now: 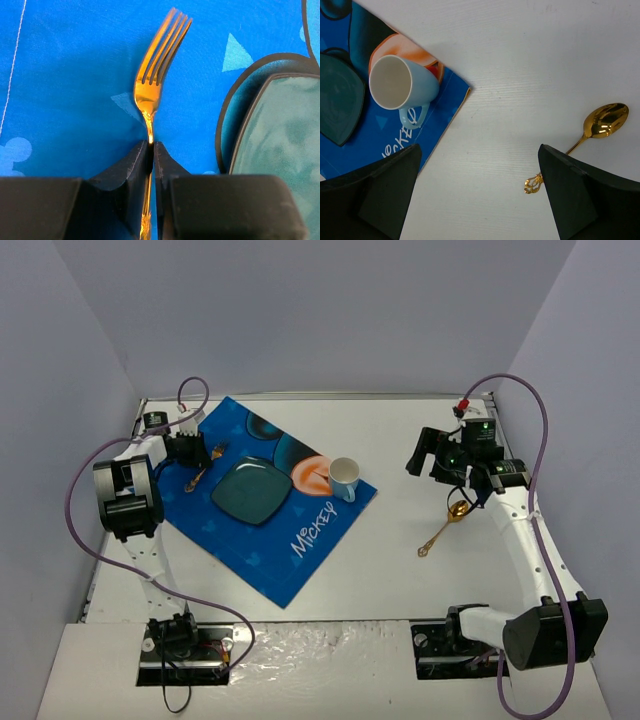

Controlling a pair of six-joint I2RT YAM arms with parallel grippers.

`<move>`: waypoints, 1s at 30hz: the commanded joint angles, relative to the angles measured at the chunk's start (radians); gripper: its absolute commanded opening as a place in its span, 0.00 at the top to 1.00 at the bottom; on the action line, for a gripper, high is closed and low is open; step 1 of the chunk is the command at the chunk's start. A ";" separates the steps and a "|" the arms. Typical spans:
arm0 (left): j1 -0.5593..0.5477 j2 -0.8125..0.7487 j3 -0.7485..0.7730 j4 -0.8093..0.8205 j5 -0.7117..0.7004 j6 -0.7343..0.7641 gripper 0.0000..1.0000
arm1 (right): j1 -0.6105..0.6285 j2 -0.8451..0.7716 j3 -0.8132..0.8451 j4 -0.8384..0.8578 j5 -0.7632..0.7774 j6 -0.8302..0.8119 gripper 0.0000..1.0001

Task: Set the dinner table for one person

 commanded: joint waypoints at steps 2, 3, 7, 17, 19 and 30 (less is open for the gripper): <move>0.010 -0.008 0.061 0.010 0.003 0.016 0.87 | -0.006 -0.038 -0.002 0.031 0.011 -0.021 0.01; 0.010 -0.006 0.063 0.011 -0.002 0.013 0.86 | -0.006 -0.039 -0.002 0.031 0.012 -0.021 0.01; 0.010 0.001 0.075 0.006 -0.025 0.000 0.83 | -0.006 -0.040 -0.003 0.031 0.006 -0.019 0.00; 0.005 -0.060 0.055 0.022 -0.172 -0.048 0.65 | -0.005 -0.040 -0.008 0.032 -0.009 -0.022 0.00; 0.000 -0.102 0.026 0.031 -0.221 -0.052 0.56 | -0.005 -0.037 -0.007 0.033 -0.014 -0.020 0.00; -0.042 -0.324 -0.208 0.058 -0.457 -0.031 0.31 | -0.006 -0.055 -0.020 0.033 -0.020 -0.029 0.00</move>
